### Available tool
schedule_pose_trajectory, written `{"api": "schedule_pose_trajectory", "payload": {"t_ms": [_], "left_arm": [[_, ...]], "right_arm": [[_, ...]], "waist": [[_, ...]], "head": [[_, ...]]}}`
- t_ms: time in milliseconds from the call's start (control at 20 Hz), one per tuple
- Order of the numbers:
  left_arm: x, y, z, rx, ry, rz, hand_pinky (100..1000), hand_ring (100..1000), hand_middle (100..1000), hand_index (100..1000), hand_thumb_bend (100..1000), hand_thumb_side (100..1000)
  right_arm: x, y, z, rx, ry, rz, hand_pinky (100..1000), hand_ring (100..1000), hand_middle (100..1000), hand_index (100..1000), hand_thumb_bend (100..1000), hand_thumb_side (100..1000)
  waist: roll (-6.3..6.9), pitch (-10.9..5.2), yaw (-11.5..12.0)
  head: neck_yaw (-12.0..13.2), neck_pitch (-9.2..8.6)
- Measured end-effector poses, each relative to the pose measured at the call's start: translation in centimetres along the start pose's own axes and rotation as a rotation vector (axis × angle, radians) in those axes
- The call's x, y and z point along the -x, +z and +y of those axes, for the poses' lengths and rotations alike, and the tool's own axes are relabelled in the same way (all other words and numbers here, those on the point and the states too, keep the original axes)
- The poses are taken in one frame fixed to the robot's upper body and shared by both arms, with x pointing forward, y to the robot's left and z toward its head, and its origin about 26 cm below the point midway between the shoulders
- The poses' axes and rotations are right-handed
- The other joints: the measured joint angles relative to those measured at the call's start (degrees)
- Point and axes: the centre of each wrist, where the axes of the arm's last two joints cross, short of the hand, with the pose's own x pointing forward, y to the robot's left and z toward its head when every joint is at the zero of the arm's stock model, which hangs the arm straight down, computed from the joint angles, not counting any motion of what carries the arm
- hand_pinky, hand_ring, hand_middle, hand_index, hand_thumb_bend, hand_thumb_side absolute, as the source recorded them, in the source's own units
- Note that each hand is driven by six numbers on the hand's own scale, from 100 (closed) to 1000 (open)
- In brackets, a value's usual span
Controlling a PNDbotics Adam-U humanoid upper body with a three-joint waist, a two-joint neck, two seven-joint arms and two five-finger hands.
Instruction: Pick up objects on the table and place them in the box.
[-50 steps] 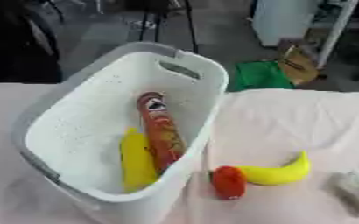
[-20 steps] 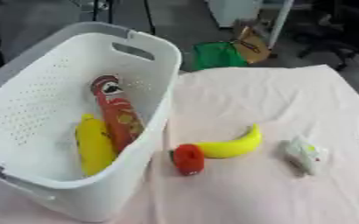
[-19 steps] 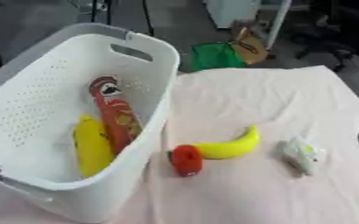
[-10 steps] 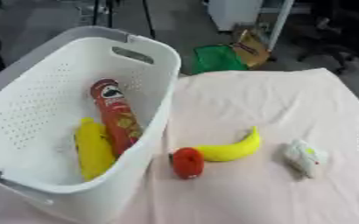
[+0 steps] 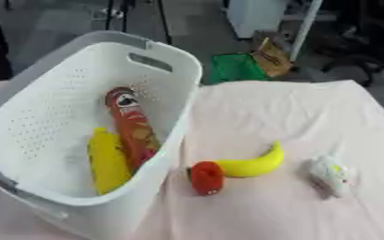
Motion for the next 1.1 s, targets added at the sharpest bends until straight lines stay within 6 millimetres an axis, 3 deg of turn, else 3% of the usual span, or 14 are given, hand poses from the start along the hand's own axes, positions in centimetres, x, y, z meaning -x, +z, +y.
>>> {"api": "schedule_pose_trajectory", "payload": {"t_ms": [250, 300, 500, 800, 1100], "left_arm": [[0.0, 0.0, 0.0, 0.003, -0.001, -0.001, 591, 463, 606, 667, 100, 977], [0.0, 0.0, 0.0, 0.003, -0.001, -0.001, 591, 462, 606, 666, 100, 973], [0.0, 0.0, 0.1, 0.007, -0.005, -0.001, 592, 462, 606, 666, 100, 971], [0.0, 0.1, 0.2, 0.012, -0.008, 0.001, 592, 462, 606, 666, 100, 969], [0.0, 0.1, 0.2, 0.026, -0.012, 0.004, 592, 462, 605, 666, 100, 968]], "right_arm": [[0.8, -0.2, -0.9, -0.267, 0.065, -0.075, 935, 968, 892, 1000, 100, 995], [0.9, -0.3, -1.0, -0.306, 0.077, -0.082, 955, 989, 937, 1000, 100, 1000], [1.2, -0.6, -1.4, -0.491, 0.136, -0.079, 962, 997, 950, 1000, 100, 1000], [1.5, -1.8, -1.6, -0.643, 0.179, -0.066, 992, 1000, 995, 1000, 100, 1000], [3.6, -2.5, -0.7, -0.806, 0.232, -0.104, 992, 1000, 998, 1000, 101, 1000]], "waist": [[-0.28, -0.22, -0.5], [-0.29, -0.23, -0.6], [-0.31, -0.44, -0.9], [-0.33, -0.48, -0.9], [-1.01, -0.62, -0.7]], "head": [[0.2, 0.01], [0.3, 0.01], [0.7, 0.01], [1.4, 0.01], [2.2, 0.04]]}}
